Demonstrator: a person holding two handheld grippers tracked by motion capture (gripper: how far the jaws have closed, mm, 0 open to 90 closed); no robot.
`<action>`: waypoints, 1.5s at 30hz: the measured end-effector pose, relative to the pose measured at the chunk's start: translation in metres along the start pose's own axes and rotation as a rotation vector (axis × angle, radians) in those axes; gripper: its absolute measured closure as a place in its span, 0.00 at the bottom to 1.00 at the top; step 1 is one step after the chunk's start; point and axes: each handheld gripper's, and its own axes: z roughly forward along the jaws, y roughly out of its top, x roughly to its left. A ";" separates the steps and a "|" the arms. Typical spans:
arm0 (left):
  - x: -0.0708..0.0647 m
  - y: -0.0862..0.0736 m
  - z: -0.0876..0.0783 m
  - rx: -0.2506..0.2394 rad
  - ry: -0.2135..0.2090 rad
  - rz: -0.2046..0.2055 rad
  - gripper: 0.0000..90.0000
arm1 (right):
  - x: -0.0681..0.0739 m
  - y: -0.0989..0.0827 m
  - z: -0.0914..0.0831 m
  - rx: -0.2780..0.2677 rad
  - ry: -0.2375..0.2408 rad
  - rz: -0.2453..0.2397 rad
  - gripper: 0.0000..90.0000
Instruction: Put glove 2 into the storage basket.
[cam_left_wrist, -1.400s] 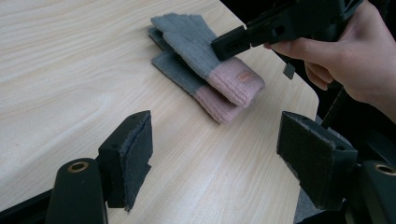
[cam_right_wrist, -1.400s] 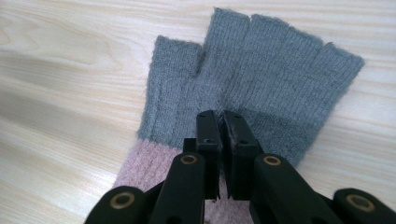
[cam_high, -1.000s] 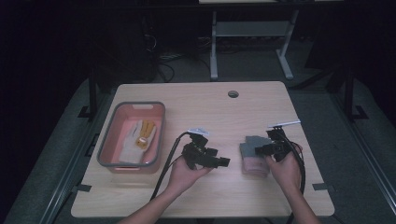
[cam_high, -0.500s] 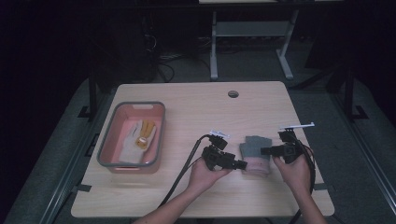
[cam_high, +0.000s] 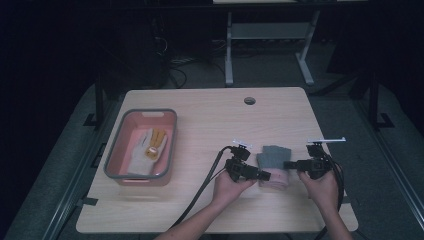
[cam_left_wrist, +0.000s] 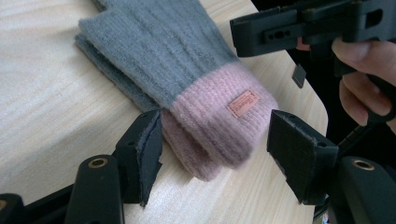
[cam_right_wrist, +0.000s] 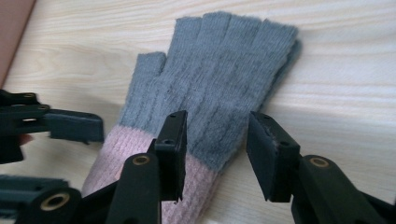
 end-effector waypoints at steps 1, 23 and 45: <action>0.000 0.000 0.001 0.001 -0.003 -0.002 0.40 | -0.001 -0.001 0.002 0.003 0.000 -0.001 0.63; 0.004 -0.003 0.015 0.038 0.024 -0.038 0.43 | -0.014 -0.014 0.015 0.011 0.078 0.053 0.58; 0.019 0.000 0.015 0.015 -0.038 -0.133 0.66 | -0.016 -0.018 0.018 0.001 0.186 0.111 0.79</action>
